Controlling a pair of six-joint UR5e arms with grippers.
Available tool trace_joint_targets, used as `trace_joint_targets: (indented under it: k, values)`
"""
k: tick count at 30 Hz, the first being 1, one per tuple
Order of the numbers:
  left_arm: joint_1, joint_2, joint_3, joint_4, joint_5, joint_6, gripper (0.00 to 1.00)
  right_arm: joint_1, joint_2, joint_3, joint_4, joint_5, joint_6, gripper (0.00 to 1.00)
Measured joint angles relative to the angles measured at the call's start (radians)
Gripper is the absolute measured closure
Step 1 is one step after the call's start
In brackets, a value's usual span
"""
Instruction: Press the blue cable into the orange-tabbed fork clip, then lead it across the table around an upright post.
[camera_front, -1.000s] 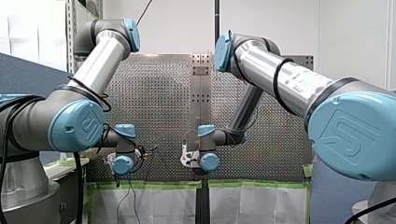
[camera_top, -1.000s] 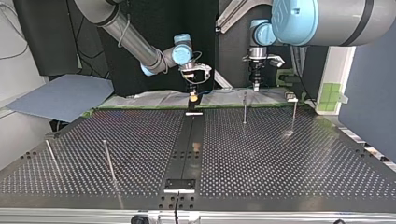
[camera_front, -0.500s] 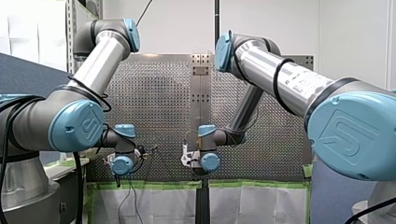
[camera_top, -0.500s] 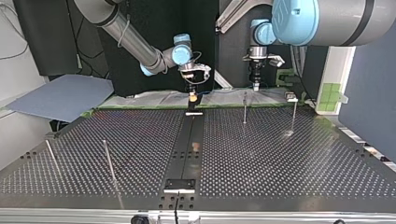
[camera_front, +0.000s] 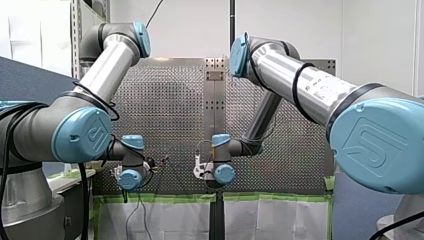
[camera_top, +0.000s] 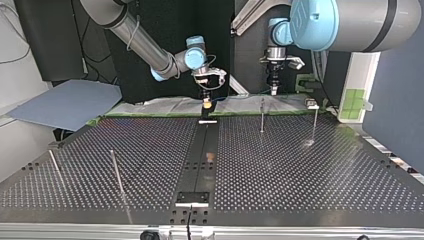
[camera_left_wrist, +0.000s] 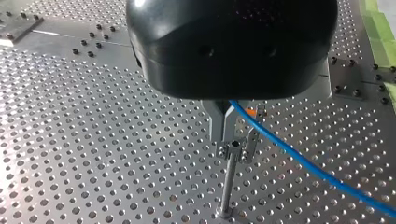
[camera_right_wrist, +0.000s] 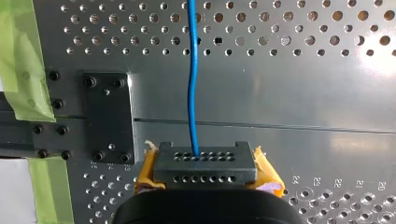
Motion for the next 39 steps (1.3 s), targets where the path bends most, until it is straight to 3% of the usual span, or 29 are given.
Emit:
trace_joint_targets:
  k: [9, 14, 22, 30, 39]
  values:
    - [0.003, -0.001, 0.012, 0.01, 0.033, -0.026, 1.0, -0.003, 0.0, 0.0, 0.0, 0.004, 0.001, 1.0]
    - [0.005, -0.002, 0.014, 0.01, 0.055, -0.047, 1.0, -0.006, 0.0, 0.0, 0.0, 0.031, 0.002, 1.0]
    - [0.006, -0.012, 0.016, 0.011, 0.052, -0.054, 1.0, -0.009, 0.001, 0.0, -0.003, 0.082, 0.001, 1.0]
    - [0.01, -0.059, 0.05, 0.009, 0.055, -0.05, 1.0, -0.01, 0.001, 0.0, -0.004, 0.086, -0.002, 1.0]
    - [0.014, -0.063, 0.116, -0.042, 0.055, -0.065, 1.0, -0.01, 0.001, -0.001, -0.009, 0.08, -0.006, 1.0]
